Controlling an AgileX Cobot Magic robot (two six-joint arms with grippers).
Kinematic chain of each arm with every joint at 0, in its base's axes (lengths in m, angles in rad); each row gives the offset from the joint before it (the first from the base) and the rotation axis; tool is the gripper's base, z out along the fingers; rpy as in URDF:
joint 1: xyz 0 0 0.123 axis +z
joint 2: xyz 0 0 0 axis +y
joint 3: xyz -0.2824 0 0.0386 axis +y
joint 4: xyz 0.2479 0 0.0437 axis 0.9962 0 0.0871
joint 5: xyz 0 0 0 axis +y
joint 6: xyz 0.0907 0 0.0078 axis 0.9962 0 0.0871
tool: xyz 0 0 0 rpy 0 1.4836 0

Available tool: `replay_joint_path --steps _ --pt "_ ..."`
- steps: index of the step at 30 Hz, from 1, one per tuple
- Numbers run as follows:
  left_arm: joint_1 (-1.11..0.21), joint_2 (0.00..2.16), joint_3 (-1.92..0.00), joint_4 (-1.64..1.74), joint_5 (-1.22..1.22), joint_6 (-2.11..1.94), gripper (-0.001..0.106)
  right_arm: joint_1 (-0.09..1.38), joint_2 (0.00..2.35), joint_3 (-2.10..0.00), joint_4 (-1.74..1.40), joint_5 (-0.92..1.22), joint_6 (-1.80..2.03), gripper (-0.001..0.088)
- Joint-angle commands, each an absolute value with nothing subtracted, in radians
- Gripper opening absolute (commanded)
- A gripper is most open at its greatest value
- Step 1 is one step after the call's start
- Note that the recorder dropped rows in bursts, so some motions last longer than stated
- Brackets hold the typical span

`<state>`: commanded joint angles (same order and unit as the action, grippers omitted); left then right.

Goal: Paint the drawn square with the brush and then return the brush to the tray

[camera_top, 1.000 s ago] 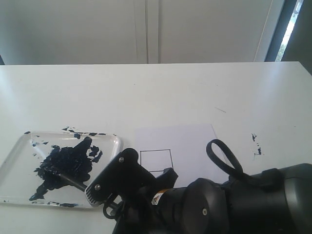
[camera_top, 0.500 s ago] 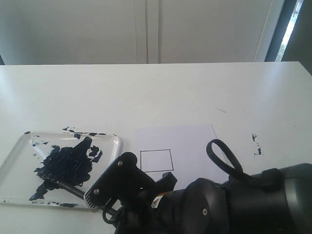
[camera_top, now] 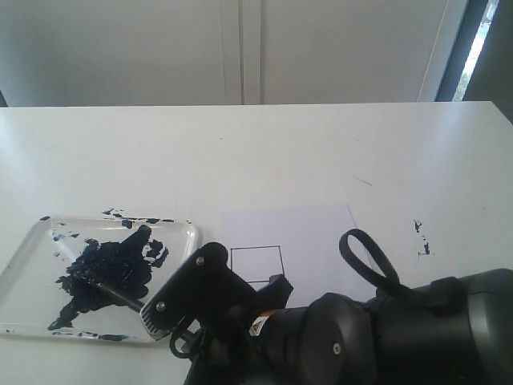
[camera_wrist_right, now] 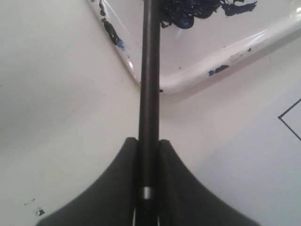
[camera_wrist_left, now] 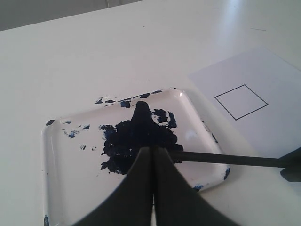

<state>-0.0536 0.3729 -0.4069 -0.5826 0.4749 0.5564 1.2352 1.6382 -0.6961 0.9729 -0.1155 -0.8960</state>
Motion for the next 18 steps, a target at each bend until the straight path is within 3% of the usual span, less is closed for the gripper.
replay_joint_path --steps 18 --pt "-0.054 0.373 -0.407 -0.583 0.478 0.556 0.000 1.195 1.668 -0.696 0.975 -0.134 -0.946 0.0000"
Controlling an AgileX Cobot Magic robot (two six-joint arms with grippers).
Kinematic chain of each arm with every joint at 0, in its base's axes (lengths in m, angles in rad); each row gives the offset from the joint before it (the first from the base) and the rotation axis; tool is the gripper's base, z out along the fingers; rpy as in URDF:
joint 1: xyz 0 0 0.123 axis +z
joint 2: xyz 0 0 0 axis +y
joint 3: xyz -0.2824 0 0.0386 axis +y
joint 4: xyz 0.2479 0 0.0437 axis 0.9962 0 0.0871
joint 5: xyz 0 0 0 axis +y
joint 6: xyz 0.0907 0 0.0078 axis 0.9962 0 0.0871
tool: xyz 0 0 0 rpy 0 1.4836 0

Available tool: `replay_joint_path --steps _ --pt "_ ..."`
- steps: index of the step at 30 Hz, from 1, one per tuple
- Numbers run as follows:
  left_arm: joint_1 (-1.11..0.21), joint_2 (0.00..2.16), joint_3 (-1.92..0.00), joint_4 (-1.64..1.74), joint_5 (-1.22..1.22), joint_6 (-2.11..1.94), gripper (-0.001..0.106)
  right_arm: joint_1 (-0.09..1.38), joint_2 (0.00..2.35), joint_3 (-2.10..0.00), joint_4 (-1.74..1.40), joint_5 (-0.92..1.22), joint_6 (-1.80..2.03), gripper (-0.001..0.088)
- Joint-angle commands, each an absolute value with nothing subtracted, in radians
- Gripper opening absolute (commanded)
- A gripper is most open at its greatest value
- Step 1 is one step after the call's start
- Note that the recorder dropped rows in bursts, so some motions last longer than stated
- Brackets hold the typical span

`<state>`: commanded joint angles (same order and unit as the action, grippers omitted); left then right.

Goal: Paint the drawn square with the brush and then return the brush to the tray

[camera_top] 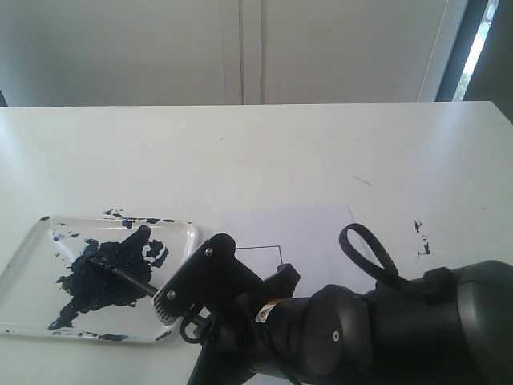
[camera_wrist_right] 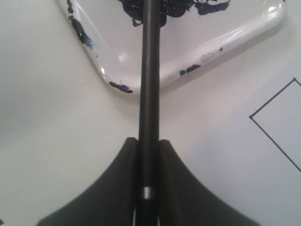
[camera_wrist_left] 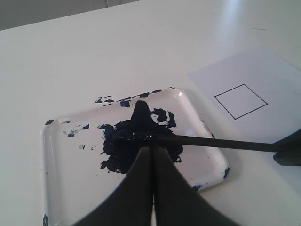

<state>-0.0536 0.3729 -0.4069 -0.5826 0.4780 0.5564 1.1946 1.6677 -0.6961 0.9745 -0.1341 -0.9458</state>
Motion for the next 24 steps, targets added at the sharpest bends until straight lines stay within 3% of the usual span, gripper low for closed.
replay_joint_path --steps 9,15,24 --pt "-0.054 0.373 -0.407 -0.583 0.478 0.558 0.000 1.195 1.668 -0.696 0.972 -0.041 -0.946 0.0000" --pt "-0.054 0.373 -0.407 -0.583 0.480 0.558 0.000 1.195 1.668 -0.696 0.974 -0.162 -0.946 0.0000" --pt "-0.054 0.373 -0.407 -0.583 0.480 0.558 0.000 1.195 1.668 -0.696 0.976 -0.144 -0.946 0.0000"
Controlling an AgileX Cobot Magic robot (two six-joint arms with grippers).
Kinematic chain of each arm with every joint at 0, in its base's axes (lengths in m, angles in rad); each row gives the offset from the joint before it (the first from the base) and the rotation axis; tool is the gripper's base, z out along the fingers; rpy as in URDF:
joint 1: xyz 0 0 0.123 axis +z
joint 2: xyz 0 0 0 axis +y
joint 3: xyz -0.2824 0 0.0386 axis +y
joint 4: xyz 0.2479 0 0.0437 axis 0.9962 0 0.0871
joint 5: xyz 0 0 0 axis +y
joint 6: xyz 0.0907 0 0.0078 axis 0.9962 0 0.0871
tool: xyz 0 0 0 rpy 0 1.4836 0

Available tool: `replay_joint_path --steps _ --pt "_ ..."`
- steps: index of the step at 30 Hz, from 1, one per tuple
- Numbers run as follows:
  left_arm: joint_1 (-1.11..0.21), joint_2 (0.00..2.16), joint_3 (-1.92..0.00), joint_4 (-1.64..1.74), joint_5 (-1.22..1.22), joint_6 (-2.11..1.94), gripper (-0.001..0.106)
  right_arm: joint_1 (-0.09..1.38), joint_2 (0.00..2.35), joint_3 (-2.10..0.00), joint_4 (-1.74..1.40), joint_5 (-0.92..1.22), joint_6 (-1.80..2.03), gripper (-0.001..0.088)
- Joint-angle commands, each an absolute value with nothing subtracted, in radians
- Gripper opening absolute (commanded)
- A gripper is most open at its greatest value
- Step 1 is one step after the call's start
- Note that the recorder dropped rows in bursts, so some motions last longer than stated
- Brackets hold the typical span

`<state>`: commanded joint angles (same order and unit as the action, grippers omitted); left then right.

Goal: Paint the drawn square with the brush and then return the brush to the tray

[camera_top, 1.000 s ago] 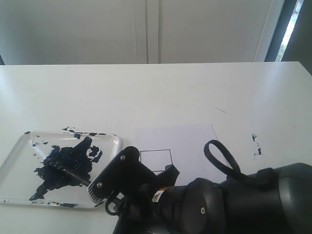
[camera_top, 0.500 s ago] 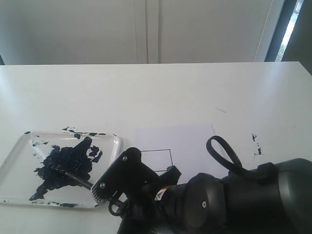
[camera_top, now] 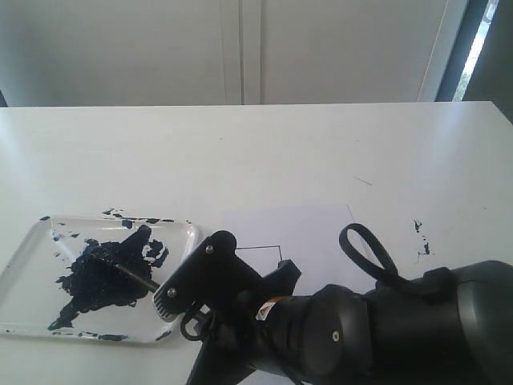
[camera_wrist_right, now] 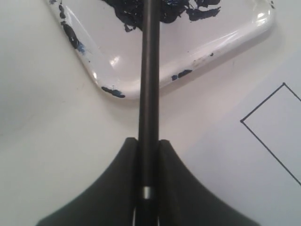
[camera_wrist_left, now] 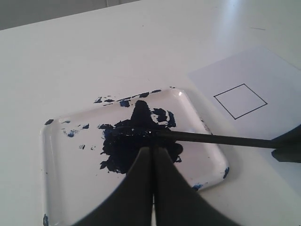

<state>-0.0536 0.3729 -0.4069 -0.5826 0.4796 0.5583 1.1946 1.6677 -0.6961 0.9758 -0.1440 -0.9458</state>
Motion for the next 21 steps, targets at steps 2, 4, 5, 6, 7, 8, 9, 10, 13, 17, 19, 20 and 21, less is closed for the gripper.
replay_joint_path --steps 2,4,5,6,7,8,9,10,13,17,19,20,21 --pt "-0.054 0.373 -0.407 -0.583 0.480 0.558 0.000 1.195 1.668 -0.696 0.976 -0.099 -0.946 0.0000" --pt "-0.054 0.373 -0.407 -0.583 0.480 0.558 0.000 1.195 1.674 -0.696 0.974 -0.056 -0.946 0.0000" --pt "-0.054 0.373 -0.407 -0.583 0.480 0.558 0.000 1.195 1.680 -0.696 0.974 -0.051 -0.946 0.0000" --pt "-0.054 0.373 -0.407 -0.583 0.480 0.558 0.000 1.195 1.692 -0.696 0.974 -0.061 -0.946 0.0000" --pt "-0.054 0.373 -0.407 -0.583 0.480 0.558 0.000 1.195 1.700 -0.696 0.974 -0.078 -0.946 0.0000" --pt "-0.054 0.373 -0.407 -0.583 0.480 0.558 0.000 1.195 1.708 -0.695 0.974 -0.098 -0.946 0.0000" --pt "-0.054 0.373 -0.407 -0.583 0.483 0.558 0.000 1.195 1.721 -0.695 0.976 -0.125 -0.946 0.0000" --pt "-0.054 0.373 -0.407 -0.583 0.485 0.558 0.000 1.195 1.728 -0.695 0.987 -0.142 -0.946 0.0000" --pt "-0.054 0.373 -0.407 -0.583 0.487 0.558 0.000 1.195 1.753 -0.695 1.027 -0.193 -0.946 0.0000" --pt "-0.054 0.373 -0.407 -0.583 0.487 0.558 0.000 1.195 1.760 -0.695 1.038 -0.183 -0.946 0.0000" --pt "-0.054 0.373 -0.407 -0.583 0.487 0.558 0.000 1.195 1.758 -0.695 1.038 -0.151 -0.946 0.0000" --pt "-0.054 0.373 -0.407 -0.583 0.487 0.558 0.000 1.195 1.758 -0.695 1.038 -0.117 -0.946 0.0000" --pt "-0.054 0.373 -0.407 -0.583 0.487 0.558 0.000 1.195 1.758 -0.695 1.033 -0.084 -0.946 0.0000"
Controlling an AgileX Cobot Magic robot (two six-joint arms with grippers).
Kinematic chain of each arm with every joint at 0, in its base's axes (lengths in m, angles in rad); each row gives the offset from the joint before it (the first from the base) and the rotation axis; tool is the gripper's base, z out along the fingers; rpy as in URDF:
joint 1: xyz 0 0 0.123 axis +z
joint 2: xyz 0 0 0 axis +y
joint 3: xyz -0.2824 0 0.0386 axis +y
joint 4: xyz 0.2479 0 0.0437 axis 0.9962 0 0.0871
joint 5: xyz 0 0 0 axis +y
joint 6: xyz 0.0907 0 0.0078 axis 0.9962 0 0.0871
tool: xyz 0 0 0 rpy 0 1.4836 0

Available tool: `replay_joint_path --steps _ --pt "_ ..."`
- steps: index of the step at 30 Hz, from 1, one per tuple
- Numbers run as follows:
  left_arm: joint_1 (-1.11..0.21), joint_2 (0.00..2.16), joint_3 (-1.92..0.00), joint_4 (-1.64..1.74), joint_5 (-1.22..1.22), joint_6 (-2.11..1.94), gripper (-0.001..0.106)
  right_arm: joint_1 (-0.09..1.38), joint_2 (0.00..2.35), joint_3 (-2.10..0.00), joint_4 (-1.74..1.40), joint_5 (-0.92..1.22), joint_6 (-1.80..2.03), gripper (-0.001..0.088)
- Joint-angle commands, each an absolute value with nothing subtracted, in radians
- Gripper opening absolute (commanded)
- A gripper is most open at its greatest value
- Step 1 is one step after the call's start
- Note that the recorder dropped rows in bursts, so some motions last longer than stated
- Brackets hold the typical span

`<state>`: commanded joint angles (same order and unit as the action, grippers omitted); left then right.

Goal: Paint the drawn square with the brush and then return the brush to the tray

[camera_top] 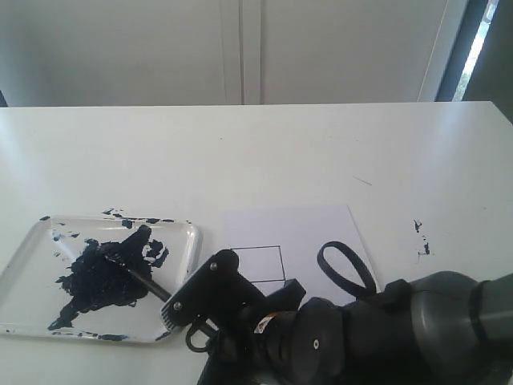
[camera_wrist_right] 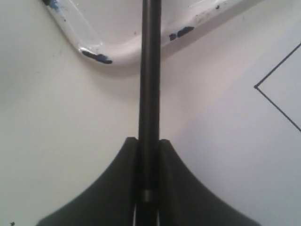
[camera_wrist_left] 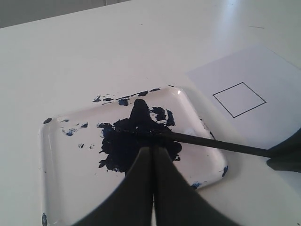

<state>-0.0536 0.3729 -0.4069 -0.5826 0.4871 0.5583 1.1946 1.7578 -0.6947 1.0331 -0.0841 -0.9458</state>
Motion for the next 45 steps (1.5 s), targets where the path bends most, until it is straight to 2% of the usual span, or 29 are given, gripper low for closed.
replay_joint_path --steps 5,12,23,38,45 --pt "-0.054 0.373 -0.407 -0.583 0.487 0.558 0.000 1.196 1.756 -0.695 1.019 0.009 -0.946 0.0000" --pt "-0.054 0.373 -0.407 -0.583 0.489 0.558 0.000 1.196 1.710 -0.694 1.061 -0.119 -0.939 0.0000" --pt "-0.054 0.373 -0.407 -0.583 0.489 0.558 0.000 1.198 1.683 -0.615 1.061 -0.069 -0.999 0.0000" --pt "-0.054 0.373 -0.407 -0.583 0.489 0.558 0.000 1.198 1.517 -0.615 1.061 -0.071 -1.127 0.0000" --pt "-0.054 0.373 -0.407 -0.583 0.489 0.558 0.000 1.198 1.517 -0.564 1.151 -0.155 -1.290 0.0000"
